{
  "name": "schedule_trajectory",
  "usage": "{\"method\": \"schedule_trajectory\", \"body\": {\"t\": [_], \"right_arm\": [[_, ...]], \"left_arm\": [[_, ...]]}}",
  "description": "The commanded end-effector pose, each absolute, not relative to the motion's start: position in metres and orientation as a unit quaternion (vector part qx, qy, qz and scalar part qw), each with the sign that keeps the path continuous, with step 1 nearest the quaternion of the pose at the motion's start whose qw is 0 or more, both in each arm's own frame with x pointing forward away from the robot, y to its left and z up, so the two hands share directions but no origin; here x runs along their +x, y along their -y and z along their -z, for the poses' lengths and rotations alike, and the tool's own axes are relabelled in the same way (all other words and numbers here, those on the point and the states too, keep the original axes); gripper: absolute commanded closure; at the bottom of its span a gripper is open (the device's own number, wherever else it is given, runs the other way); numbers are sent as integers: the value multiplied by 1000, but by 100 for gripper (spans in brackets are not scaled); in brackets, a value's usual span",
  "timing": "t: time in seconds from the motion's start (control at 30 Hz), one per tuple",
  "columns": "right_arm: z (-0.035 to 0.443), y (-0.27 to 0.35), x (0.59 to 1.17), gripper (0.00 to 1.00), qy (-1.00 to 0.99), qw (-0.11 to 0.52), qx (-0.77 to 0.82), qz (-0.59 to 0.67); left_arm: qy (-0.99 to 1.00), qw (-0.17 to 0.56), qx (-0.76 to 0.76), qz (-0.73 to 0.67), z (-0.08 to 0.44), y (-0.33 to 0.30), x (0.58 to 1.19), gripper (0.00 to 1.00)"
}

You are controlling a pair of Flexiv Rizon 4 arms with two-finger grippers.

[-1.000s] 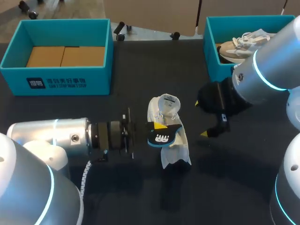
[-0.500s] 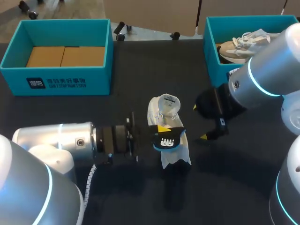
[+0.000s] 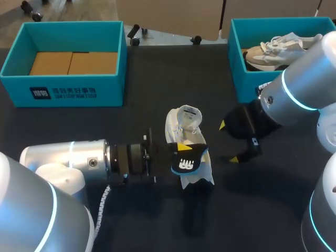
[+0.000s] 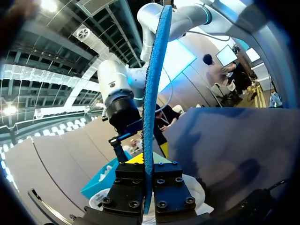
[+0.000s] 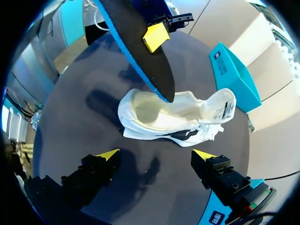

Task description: Take the shoe out of the shoebox, open the shoe tongue, remove and reinsert the insole, then place the shoe into the shoebox

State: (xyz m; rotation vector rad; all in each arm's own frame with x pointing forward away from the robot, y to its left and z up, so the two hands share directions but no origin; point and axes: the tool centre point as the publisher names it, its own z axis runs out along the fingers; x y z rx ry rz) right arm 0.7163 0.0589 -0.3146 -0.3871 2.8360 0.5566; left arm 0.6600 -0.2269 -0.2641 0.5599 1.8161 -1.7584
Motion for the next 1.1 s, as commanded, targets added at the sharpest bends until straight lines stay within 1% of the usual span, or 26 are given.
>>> {"method": "schedule_trajectory", "body": {"t": [0.03,0.53,0.83,1.1], "right_arm": [[324,-61,722,0,-967,108,-131,-189],[329,-71,734,0,-963,121,-137,-196],[326,-70,734,0,-966,114,-129,-191],[326,-70,734,0,-966,114,-129,-191]], "left_arm": [[-674,277,204,653,266,232,661,100],[-679,277,200,650,266,233,659,100],[-677,279,201,651,265,232,657,100],[-678,278,204,649,275,236,657,100]]}}
